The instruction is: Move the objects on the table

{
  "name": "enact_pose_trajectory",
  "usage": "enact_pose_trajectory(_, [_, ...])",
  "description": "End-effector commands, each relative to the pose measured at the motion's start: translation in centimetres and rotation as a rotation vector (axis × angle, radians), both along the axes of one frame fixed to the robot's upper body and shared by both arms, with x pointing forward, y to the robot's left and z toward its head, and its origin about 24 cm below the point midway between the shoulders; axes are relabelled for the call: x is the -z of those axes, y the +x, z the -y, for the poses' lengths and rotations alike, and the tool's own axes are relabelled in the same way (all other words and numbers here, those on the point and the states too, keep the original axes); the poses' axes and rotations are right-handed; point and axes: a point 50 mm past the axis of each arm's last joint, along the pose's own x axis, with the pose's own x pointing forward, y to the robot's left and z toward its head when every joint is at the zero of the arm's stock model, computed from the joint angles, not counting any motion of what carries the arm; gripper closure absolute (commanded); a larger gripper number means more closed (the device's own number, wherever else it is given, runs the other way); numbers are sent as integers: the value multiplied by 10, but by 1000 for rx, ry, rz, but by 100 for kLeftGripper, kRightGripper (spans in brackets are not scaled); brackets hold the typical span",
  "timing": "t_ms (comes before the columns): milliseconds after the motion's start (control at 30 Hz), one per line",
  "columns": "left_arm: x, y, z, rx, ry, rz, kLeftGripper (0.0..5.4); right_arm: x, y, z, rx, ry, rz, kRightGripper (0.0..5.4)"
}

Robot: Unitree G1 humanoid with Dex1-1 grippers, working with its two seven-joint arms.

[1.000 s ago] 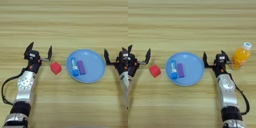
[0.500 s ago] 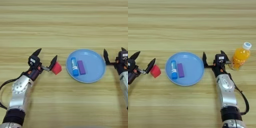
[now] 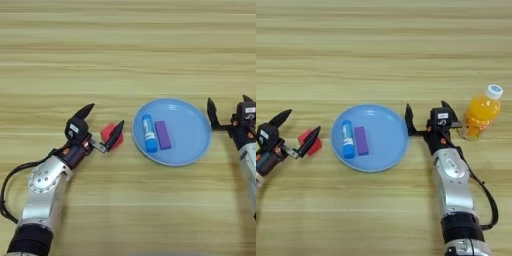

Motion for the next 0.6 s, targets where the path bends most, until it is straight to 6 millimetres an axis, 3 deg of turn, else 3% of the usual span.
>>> enact_pose_trajectory(33, [8, -5, 5, 35, 31, -29, 0, -2, 3, 0, 8, 4, 2, 4])
enact_pose_trajectory(600, [20, -3, 4, 9, 65, -65, 0, -2, 2, 1, 10, 9, 0, 4])
